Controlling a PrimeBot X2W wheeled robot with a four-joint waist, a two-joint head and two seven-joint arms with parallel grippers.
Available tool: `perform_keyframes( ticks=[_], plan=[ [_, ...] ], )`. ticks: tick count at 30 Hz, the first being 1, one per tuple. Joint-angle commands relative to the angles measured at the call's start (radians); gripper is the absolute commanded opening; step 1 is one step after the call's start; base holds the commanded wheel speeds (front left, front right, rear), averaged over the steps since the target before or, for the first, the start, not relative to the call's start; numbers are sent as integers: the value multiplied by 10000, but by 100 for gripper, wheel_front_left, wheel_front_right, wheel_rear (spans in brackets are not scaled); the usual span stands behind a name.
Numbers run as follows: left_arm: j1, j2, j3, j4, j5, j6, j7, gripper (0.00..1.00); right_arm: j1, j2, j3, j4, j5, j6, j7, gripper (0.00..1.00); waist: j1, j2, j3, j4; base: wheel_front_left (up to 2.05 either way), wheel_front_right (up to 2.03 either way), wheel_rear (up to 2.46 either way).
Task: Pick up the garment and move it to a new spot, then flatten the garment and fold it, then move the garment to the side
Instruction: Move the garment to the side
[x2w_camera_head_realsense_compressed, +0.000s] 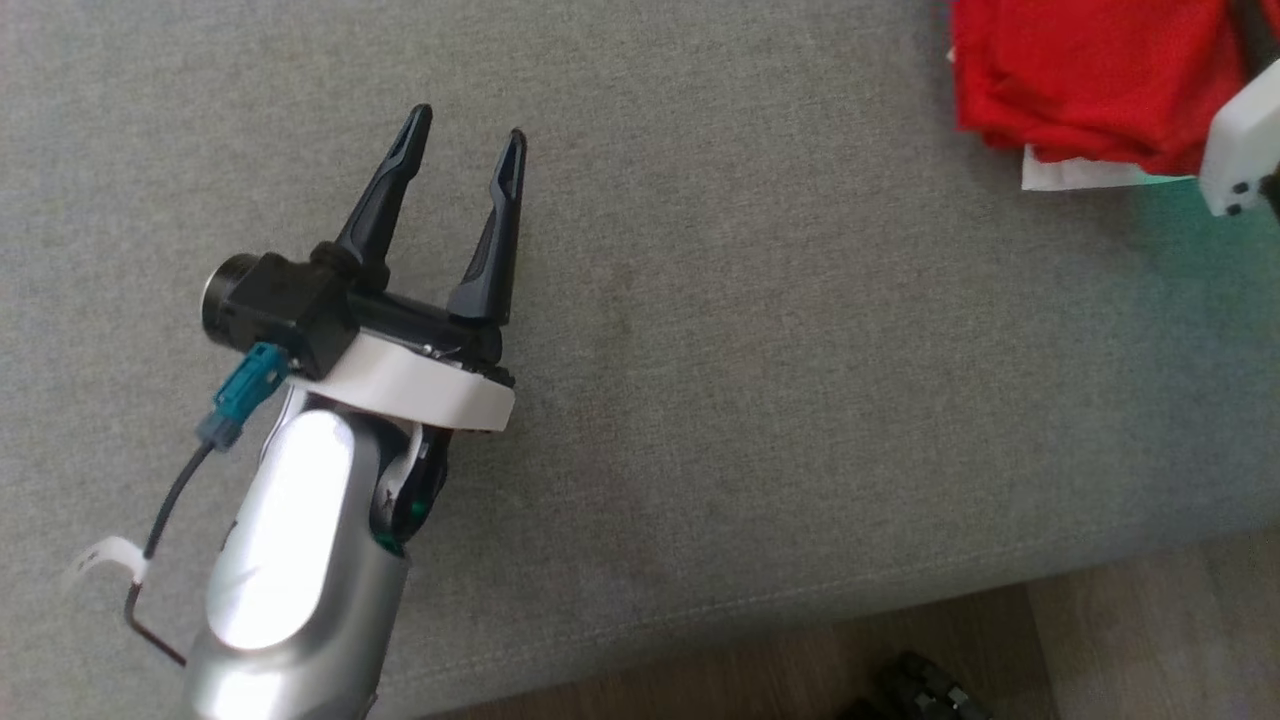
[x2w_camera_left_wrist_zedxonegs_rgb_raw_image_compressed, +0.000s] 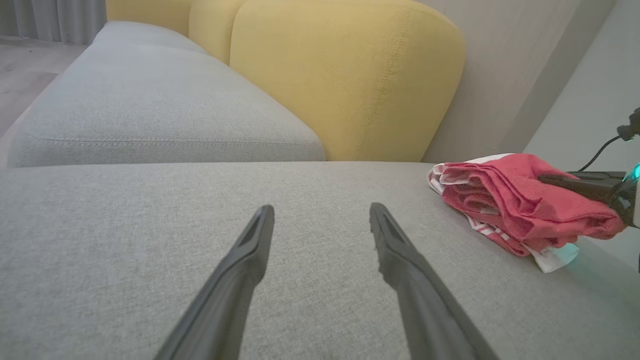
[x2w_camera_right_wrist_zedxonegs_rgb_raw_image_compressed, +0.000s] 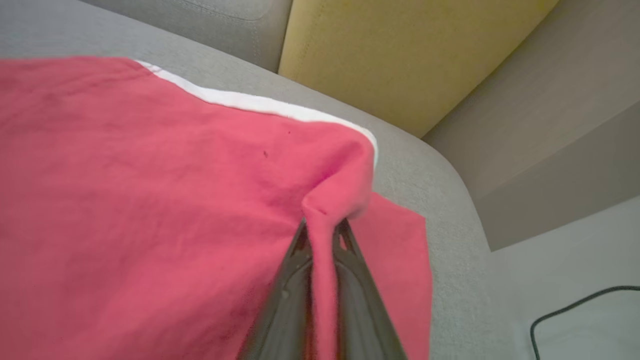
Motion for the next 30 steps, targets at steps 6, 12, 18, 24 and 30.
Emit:
perform_keyframes(
  ticks=[6,12,18,24,30],
  plan=[
    [-238,178,272,-309,-89,-60,-53,100,-37,-305,-526,-320,-831,65,126,0,-1,0,96,97,0,0,0],
    [-222,176,318,-281,-171,-61,-53,100,172,-149,-967,-445,-1337,65,521,100,-1,0,60,110,0,0,0],
    [-109,154,301,-84,-269,-62,-53,100,320,142,-1337,-731,-1548,65,507,100,-1,0,-434,221,0,0,0],
    [285,95,560,32,-397,-62,-53,100,651,907,-1554,-1432,-1541,65,46,100,-1,0,-1412,590,0,0,0],
    [848,67,939,62,-530,-9,-53,100,1647,1888,-1326,-2441,-867,65,-682,100,-1,0,-2356,1195,0,0,0]
  ],
)
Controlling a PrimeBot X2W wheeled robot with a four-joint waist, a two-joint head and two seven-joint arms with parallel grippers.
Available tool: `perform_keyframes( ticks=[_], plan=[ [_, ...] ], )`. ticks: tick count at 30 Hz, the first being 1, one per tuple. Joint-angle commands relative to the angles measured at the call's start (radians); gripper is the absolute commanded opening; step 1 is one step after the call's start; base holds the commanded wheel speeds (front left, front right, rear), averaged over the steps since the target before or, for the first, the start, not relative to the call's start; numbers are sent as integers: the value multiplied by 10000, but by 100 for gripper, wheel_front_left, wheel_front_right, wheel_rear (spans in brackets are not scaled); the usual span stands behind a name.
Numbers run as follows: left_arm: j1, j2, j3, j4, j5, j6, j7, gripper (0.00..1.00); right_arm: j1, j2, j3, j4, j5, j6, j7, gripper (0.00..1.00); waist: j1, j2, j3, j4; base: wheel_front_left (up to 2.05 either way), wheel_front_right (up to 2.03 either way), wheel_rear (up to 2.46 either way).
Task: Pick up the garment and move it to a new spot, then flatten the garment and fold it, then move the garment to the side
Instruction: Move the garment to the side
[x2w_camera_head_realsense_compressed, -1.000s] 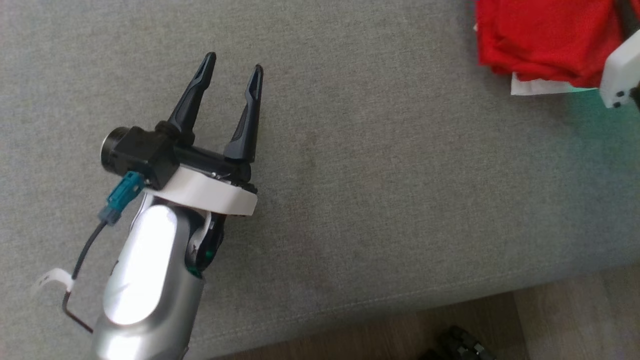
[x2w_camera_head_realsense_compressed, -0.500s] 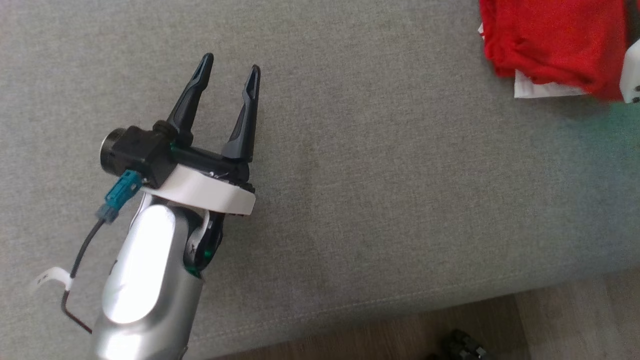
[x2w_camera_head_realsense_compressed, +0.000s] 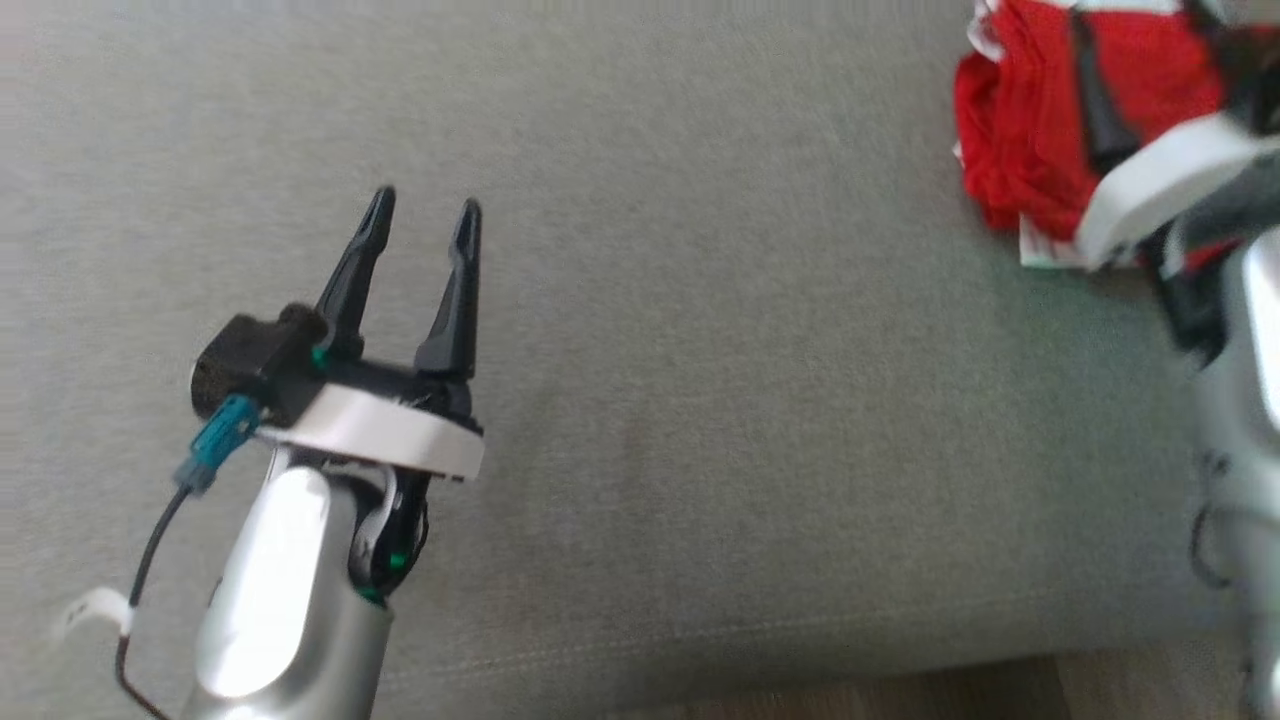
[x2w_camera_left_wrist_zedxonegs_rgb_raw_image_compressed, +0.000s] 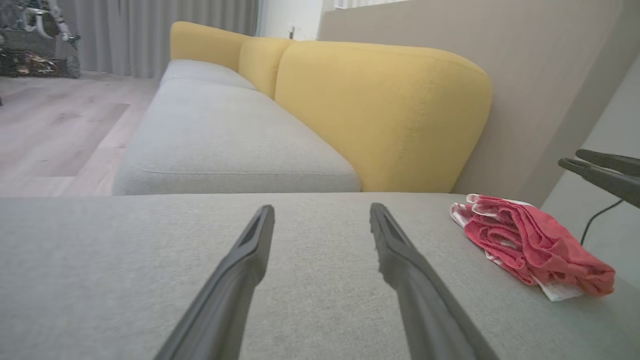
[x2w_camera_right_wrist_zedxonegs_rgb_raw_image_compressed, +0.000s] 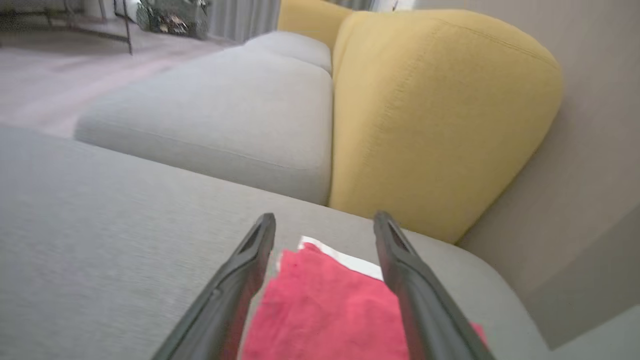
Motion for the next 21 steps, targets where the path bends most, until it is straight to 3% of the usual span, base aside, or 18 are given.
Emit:
perform_keyframes(
  ticks=[1,13,21],
  plan=[
    [68,85,439,-295,-170,35,-53,100,337,192,41,-611,240,65,-331,100,0,0,-648,566,0,0,0],
    [1789,81,946,-124,-523,515,-53,100,3272,2083,-1030,-1316,-105,65,-2598,100,0,0,-1859,1429,0,0,0],
    [2417,80,1037,-550,-594,396,-53,100,4572,2509,-1469,-1575,-512,65,-3229,100,0,0,-2063,1541,0,0,0]
  ],
)
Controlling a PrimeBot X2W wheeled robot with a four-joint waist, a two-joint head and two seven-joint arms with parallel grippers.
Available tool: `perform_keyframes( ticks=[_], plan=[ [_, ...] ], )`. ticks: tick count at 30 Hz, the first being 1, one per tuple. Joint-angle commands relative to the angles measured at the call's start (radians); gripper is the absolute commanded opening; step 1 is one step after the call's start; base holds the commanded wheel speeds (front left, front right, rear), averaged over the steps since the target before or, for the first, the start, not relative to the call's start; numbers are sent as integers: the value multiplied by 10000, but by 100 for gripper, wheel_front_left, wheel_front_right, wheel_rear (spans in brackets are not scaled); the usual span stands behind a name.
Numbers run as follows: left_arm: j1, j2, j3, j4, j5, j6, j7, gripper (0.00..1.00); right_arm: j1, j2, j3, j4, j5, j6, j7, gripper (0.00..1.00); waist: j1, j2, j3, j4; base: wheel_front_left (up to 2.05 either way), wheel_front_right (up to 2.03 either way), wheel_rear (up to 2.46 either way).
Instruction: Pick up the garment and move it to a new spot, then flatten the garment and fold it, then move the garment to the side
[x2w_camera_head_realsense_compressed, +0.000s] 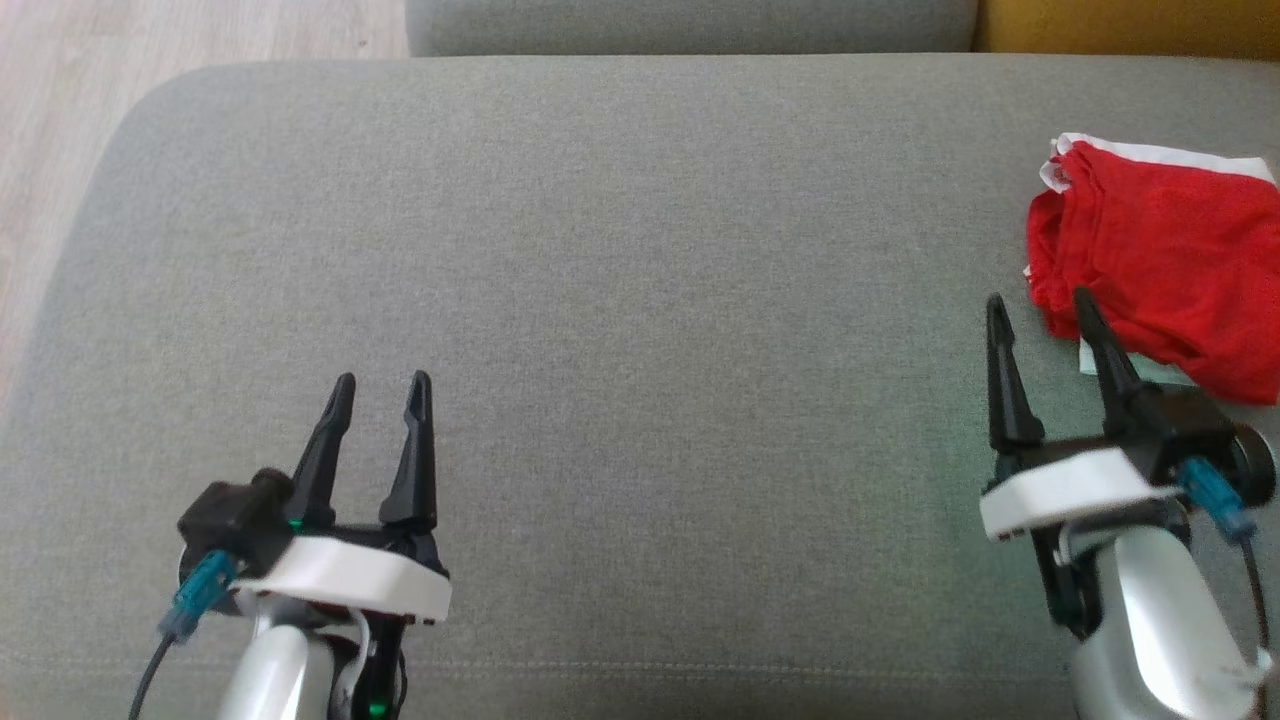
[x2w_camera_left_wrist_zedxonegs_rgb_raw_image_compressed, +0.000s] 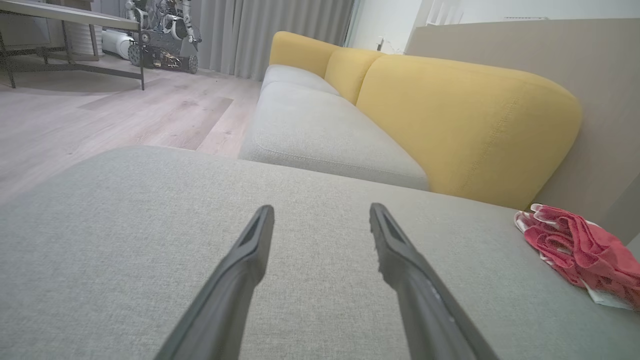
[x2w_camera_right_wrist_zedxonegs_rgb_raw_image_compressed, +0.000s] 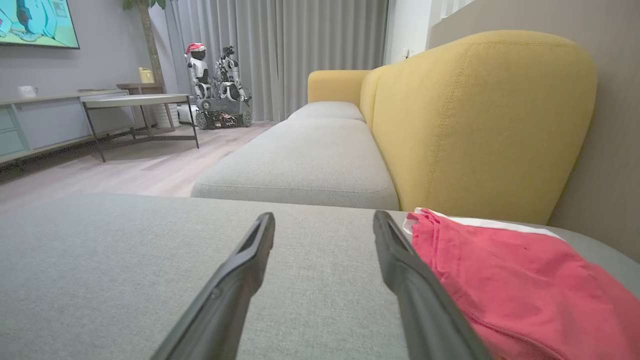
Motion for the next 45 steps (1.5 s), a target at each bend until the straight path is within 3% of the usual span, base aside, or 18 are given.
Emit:
perform_keyframes(
  ticks=[1,10,20,29,45],
  plan=[
    [-199,69,358,-440,-46,-69,-53,100,-119,31,120,-405,-144,65,-149,100,1,0,-23,-12,0,0,0],
    [140,69,568,-1160,222,-209,-53,100,479,63,131,-402,474,65,-290,100,1,0,-86,-157,0,0,0],
    [127,68,557,-1046,295,-194,-53,100,553,65,227,-472,476,65,-302,100,1,0,-10,-188,0,0,0],
    [217,68,640,-661,-562,-402,-53,100,585,65,258,-531,559,65,-303,100,1,0,-120,-189,0,0,0],
    [197,68,839,-734,-715,-492,-53,100,648,66,316,-817,523,65,-304,100,1,0,-66,-200,0,0,0]
  ],
)
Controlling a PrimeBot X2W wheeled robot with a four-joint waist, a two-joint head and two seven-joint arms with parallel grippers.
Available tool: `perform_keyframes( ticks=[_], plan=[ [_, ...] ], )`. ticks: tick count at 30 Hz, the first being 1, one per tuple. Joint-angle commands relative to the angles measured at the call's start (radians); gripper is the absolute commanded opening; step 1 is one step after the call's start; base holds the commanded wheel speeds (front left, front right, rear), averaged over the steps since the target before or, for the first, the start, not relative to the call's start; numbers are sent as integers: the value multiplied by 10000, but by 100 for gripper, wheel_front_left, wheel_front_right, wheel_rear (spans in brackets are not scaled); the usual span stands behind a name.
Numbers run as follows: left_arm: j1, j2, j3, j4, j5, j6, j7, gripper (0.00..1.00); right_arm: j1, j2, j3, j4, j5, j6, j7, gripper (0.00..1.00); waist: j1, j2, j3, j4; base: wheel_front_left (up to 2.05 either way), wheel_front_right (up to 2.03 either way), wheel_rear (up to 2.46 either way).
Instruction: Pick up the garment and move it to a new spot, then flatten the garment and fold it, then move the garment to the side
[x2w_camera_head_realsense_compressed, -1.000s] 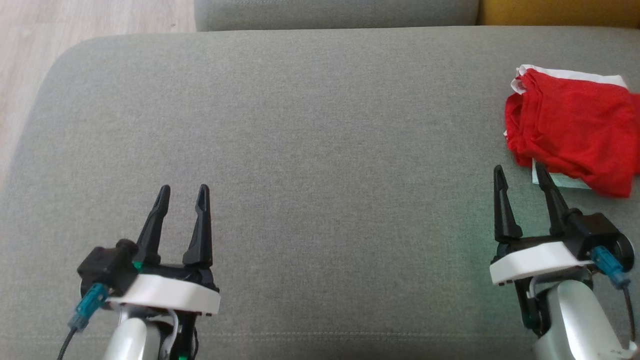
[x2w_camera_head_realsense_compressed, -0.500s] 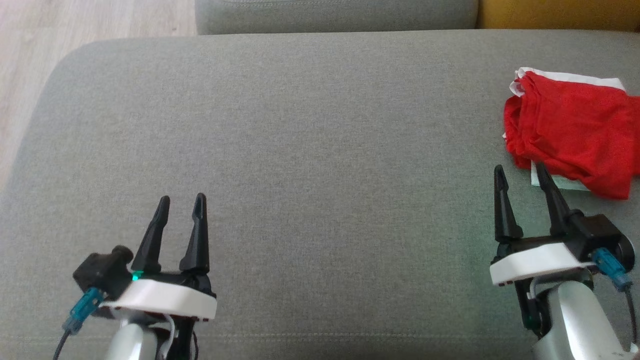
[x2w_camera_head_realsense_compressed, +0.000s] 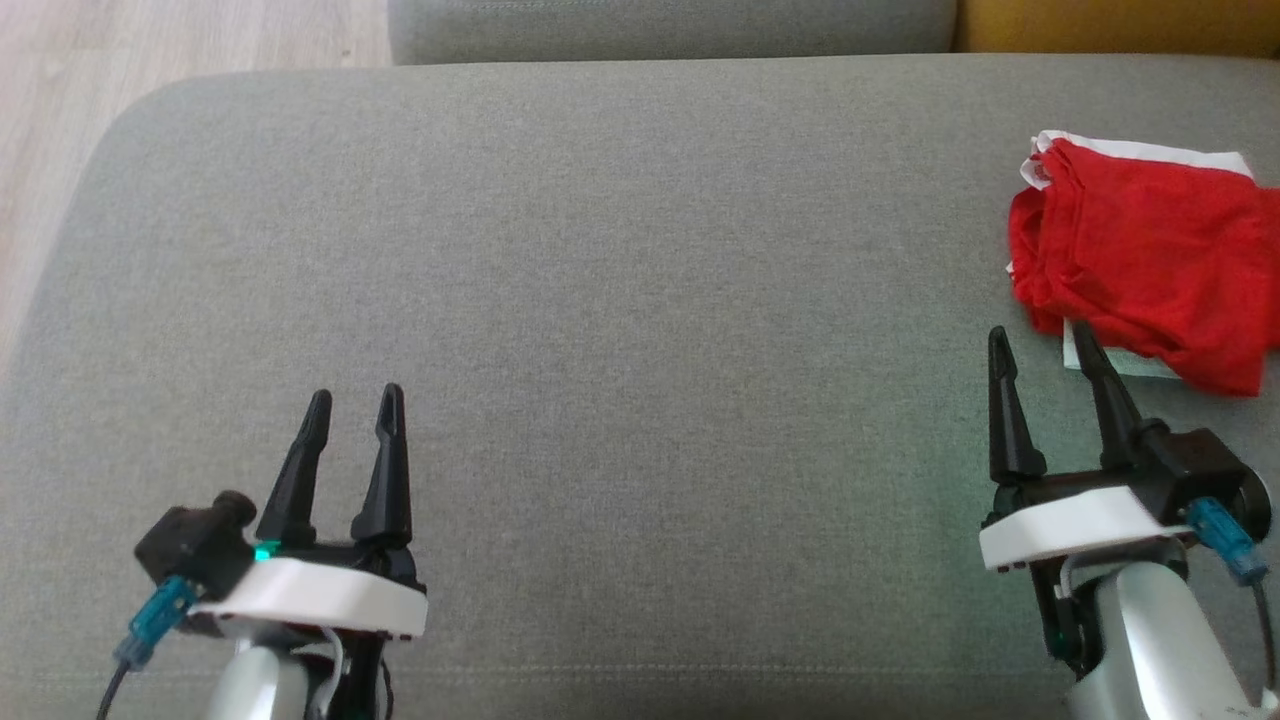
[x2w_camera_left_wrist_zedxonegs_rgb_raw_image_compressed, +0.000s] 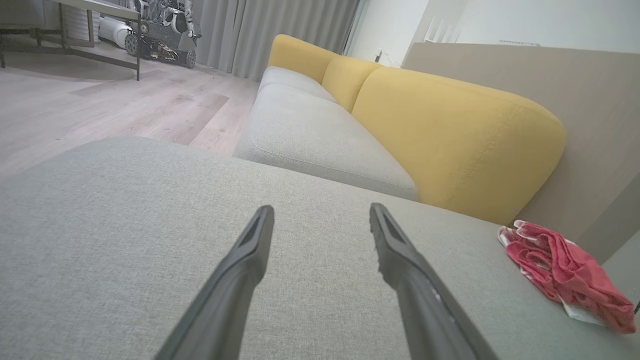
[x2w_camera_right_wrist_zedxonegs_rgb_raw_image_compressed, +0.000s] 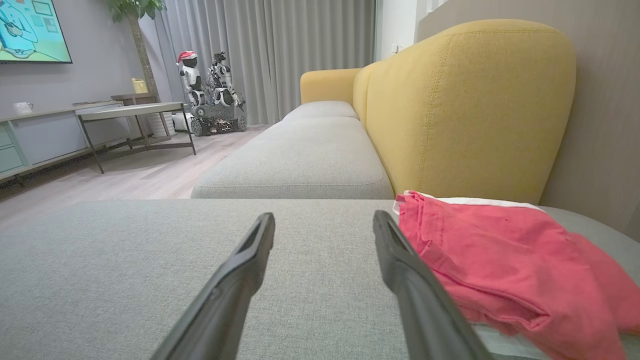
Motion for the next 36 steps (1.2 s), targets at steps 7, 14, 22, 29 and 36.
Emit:
perform_keyframes(
  ticks=[7,14,22,29,36],
  plan=[
    [120,-11,-64,455,-365,14,33,0,106,10,-17,475,192,-1,69,0,0,0,3,-5,0,0,0],
    [62,60,12,494,-1234,17,214,0,130,10,-85,421,1193,3,305,0,0,0,-59,-34,0,0,0],
    [-10,116,89,564,-2080,6,396,0,155,11,-149,363,2180,8,532,0,0,0,-120,-62,0,0,0],
    [-68,160,163,618,-2816,-2,560,0,172,11,-209,317,3045,11,734,0,0,0,-175,-87,0,0,0],
    [-122,198,247,650,-3545,-7,730,0,188,12,-269,273,3911,15,937,0,0,0,-229,-112,0,0,0]
  ],
)
